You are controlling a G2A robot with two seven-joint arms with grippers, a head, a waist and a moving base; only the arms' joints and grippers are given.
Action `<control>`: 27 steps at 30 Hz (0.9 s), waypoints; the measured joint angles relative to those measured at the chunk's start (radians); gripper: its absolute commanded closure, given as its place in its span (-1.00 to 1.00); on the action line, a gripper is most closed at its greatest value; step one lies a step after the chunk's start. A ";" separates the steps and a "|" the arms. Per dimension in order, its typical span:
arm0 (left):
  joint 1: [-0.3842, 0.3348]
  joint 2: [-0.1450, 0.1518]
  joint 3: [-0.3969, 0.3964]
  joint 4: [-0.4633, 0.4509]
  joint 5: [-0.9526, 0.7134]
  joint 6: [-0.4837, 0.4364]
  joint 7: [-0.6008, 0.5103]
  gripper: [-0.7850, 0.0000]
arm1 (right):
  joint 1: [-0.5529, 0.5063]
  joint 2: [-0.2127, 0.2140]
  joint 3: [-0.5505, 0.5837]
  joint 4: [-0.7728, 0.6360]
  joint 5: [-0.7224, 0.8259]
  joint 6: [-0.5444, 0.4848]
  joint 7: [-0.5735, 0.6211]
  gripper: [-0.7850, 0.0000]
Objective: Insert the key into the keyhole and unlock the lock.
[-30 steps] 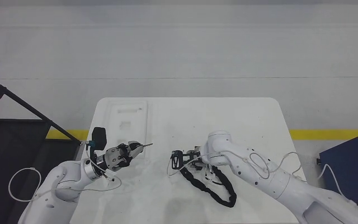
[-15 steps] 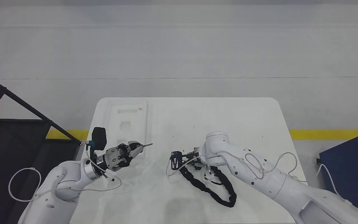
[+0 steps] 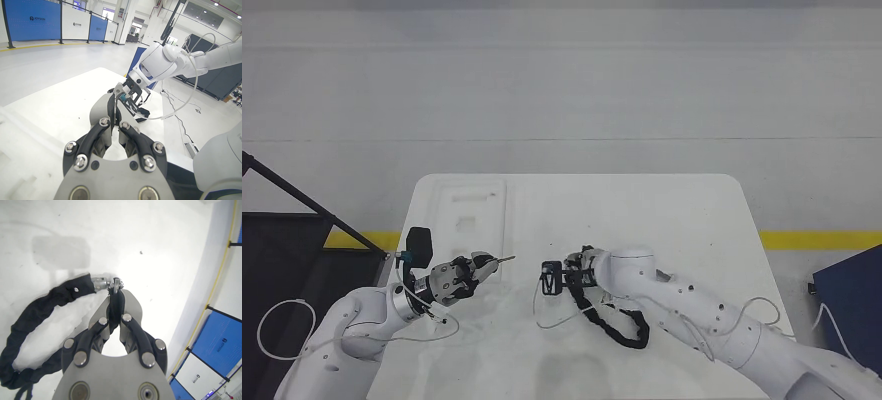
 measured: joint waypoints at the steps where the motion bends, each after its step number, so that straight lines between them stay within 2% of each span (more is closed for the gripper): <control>1: 0.000 0.000 0.000 0.000 0.000 0.000 0.000 1.00 | -0.016 0.007 0.013 -0.011 -0.015 0.013 -0.035 1.00; 7: 0.000 0.000 0.000 0.000 0.000 0.000 0.000 1.00 | -0.118 0.056 0.113 -0.070 -0.074 0.022 -0.300 1.00; 14: 0.000 0.000 0.000 0.000 0.000 0.000 0.000 1.00 | -0.236 0.120 0.247 -0.100 -0.114 -0.074 -0.699 1.00; 17: 0.000 0.000 0.000 0.000 0.000 0.000 0.000 1.00 | -0.276 0.139 0.300 -0.099 -0.096 -0.109 -0.805 1.00; 22: 0.000 0.000 0.000 0.000 0.000 0.000 0.000 1.00 | -0.332 0.163 0.379 -0.064 0.017 -0.241 -1.008 1.00; 27: 0.000 0.000 0.000 0.000 0.000 0.000 0.000 1.00 | -0.354 0.174 0.415 -0.001 0.042 -0.364 -1.238 1.00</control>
